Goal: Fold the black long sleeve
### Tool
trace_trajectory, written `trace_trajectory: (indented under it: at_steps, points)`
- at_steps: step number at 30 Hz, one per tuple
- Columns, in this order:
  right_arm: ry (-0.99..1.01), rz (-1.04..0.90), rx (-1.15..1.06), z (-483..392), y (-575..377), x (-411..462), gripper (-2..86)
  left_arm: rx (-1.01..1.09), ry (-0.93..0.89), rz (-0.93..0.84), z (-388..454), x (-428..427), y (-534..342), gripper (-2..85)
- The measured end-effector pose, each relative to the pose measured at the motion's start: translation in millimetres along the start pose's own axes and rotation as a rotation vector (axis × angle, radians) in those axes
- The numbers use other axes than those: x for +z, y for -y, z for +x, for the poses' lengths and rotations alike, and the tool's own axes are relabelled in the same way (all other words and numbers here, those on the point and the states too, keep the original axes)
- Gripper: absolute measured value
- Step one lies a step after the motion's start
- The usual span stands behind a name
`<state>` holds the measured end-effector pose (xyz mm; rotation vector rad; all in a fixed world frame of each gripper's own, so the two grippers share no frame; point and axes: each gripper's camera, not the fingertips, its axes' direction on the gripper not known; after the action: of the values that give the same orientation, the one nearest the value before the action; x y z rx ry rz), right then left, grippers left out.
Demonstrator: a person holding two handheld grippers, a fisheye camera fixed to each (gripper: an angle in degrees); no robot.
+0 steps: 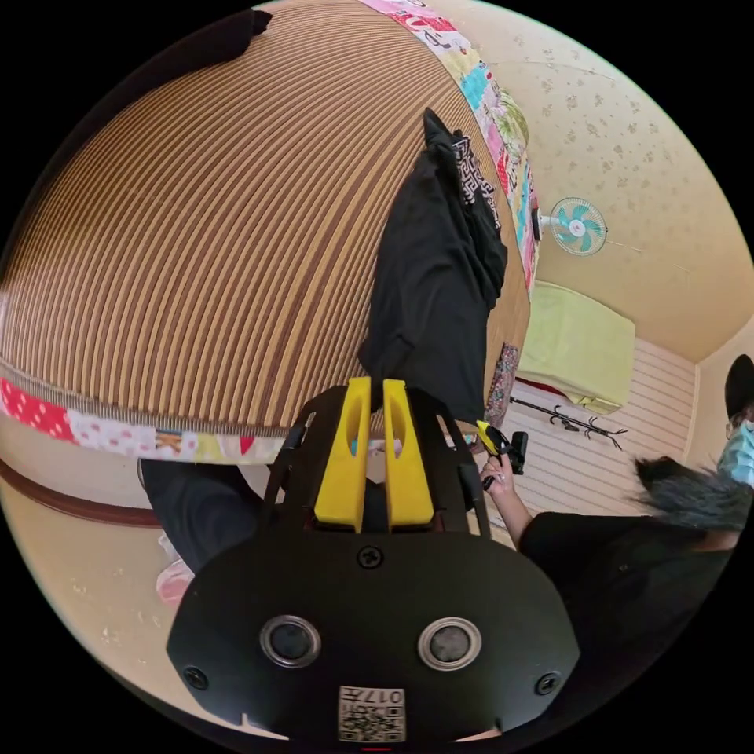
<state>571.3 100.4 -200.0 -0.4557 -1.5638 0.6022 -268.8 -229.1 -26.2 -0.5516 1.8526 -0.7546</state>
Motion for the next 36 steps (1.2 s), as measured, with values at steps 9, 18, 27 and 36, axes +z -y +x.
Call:
trace_trajectory:
  at_steps: [9, 18, 27, 36]
  points:
    - [0.511, 0.326, -0.122, -19, -23, -94, 0.9, -0.035, -0.393, 0.218, 28, -66, -35, 2.0]
    - [0.475, 0.411, -0.196, -68, 264, -35, 1.5, 0.208, -0.335, 0.505, 92, -32, 227, 5.2]
    - [-0.237, 0.299, -0.313, -158, 243, 56, 2.0, 0.007, 0.061, 0.446, 31, 38, 163, 14.0]
    - [-0.394, 0.110, -0.521, -197, 228, 222, 1.8, -0.170, -0.058, 0.470, -35, 113, 141, 9.2]
